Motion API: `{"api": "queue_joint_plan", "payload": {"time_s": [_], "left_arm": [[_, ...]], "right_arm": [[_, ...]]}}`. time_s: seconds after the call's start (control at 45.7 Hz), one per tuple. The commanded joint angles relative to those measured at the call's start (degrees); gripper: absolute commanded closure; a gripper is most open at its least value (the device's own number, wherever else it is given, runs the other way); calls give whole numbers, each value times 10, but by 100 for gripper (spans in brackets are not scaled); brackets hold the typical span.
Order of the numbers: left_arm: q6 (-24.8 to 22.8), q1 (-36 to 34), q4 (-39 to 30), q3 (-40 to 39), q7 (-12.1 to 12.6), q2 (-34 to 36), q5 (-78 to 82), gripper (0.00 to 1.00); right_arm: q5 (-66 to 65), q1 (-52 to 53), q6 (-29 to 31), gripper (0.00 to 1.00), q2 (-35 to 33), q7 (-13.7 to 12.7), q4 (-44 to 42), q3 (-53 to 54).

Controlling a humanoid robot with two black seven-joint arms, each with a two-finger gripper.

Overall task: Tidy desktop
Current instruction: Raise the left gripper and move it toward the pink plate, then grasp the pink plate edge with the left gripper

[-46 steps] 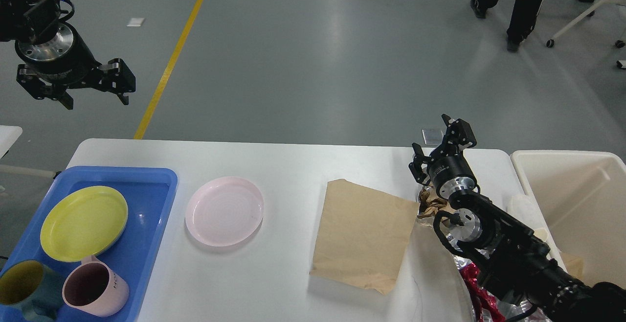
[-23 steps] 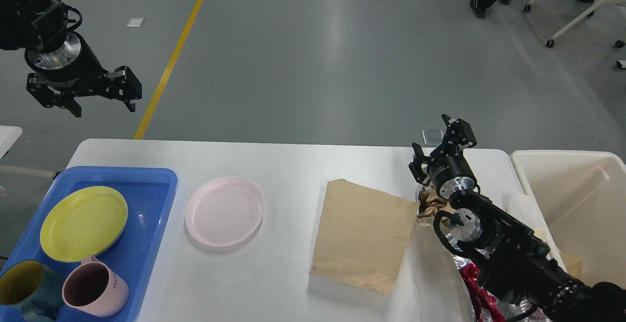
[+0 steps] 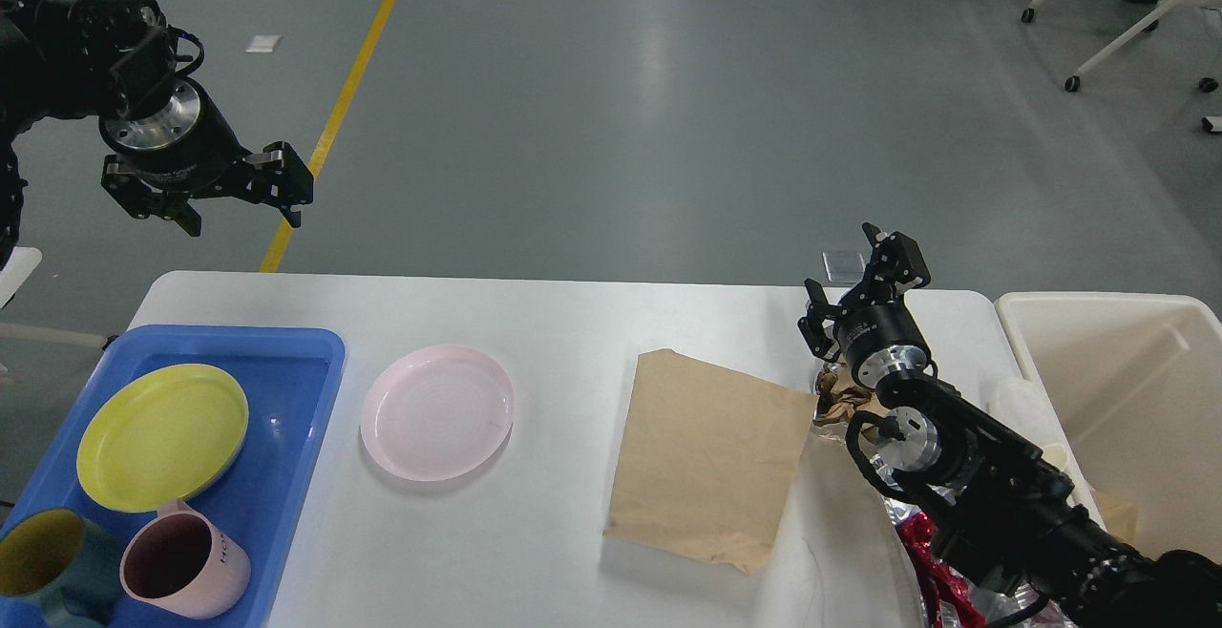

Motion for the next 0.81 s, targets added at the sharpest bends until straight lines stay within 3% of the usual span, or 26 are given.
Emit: {"api": "queue_joint_plan", "payload": {"time_s": [0.0,0.219,0.525,0.787], "left_arm": [[0,13,17,0,0,-1,0,5],[0,42,49,-17,18,2,0,5],[0,166,54,-129,105,10,2,5],[42,223,52,-169,113,2,9,5]], "right_arm": [[0,1,0,0,0,-1,0,0],[0,1,0,0,0,-1,0,0],[0,0,0,0,0,0,0,0],[0,1,0,0,0,-1,0,0]]}}
